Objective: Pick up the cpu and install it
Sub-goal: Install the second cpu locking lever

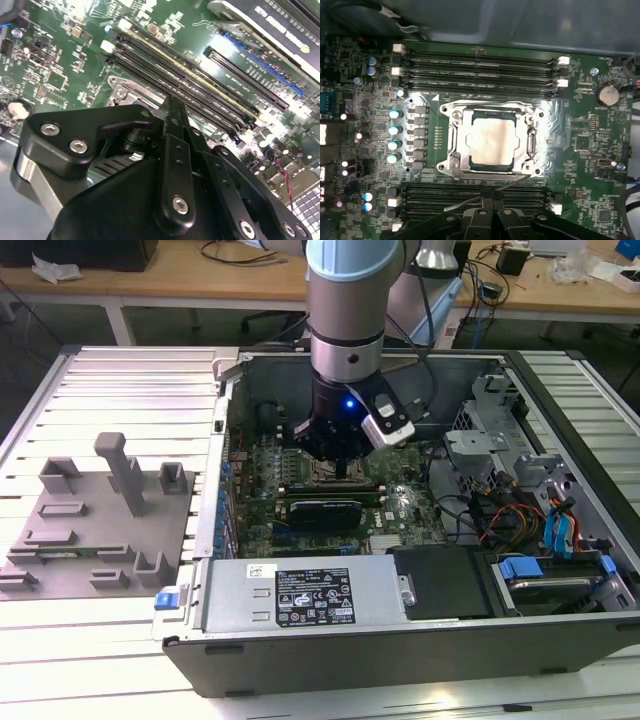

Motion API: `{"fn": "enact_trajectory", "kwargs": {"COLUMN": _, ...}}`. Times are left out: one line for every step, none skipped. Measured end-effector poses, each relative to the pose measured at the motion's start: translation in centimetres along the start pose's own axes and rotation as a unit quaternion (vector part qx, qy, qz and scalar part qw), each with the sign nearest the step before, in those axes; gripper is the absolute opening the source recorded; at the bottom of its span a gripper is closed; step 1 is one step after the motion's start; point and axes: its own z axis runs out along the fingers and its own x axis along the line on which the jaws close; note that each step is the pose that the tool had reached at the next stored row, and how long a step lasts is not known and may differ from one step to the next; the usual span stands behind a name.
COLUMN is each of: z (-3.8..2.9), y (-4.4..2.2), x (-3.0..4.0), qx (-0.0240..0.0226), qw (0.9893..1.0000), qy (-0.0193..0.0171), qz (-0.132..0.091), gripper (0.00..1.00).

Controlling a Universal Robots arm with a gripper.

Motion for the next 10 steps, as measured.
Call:
{"fn": "enact_trajectory", "kwargs": {"z": 0.02, "y": -0.02, "x": 0.15, "qx": 0.0001, "qw": 1.0000, "qy": 0.0000, "qz": 0.000, "gripper": 0.11}}
{"fn": "enact_trajectory", "kwargs": {"z": 0.08, "y": -0.05, "x": 0.40, "qx": 0.0000, "qw": 1.0000, "qy": 0.0000, "qz": 0.000, "gripper": 0.11}}
{"fn": "enact_trajectory", "kwargs": {"z": 0.13, "y": -0.08, "x": 0.60, "qx": 0.0000, "qw": 1.0000, "qy": 0.0000, "qz": 0.000, "gripper": 0.11}}
{"fn": "enact_trajectory", "kwargs": {"z": 0.19, "y": -0.11, "x": 0.85, "qx": 0.0000, "qw": 1.0000, "qy": 0.0000, "qz": 0.000, "gripper": 0.11}}
{"fn": "enact_trajectory", "kwargs": {"z": 0.25, "y": -0.12, "x": 1.11, "qx": 0.0000, "qw": 1.0000, "qy": 0.0000, "qz": 0.000, "gripper": 0.11}}
{"fn": "enact_trajectory", "kwargs": {"z": 0.26, "y": -0.12, "x": 1.27, "qx": 0.0000, "qw": 1.0000, "qy": 0.0000, "qz": 0.000, "gripper": 0.11}}
{"fn": "enact_trajectory", "kwargs": {"z": 0.26, "y": -0.11, "x": 1.31, "qx": 0.0000, "qw": 1.0000, "qy": 0.0000, "qz": 0.000, "gripper": 0.11}}
{"fn": "enact_trajectory", "kwargs": {"z": 0.26, "y": -0.12, "x": 1.31, "qx": 0.0001, "qw": 1.0000, "qy": 0.0001, "qz": 0.000, "gripper": 0.11}}
{"fn": "enact_trajectory", "kwargs": {"z": 0.27, "y": -0.12, "x": 1.31, "qx": 0.0000, "qw": 1.0000, "qy": 0.0000, "qz": 0.000, "gripper": 0.11}}
{"fn": "enact_trajectory", "kwargs": {"z": 0.27, "y": -0.11, "x": 1.34, "qx": 0.0000, "qw": 1.0000, "qy": 0.0000, "qz": 0.000, "gripper": 0.11}}
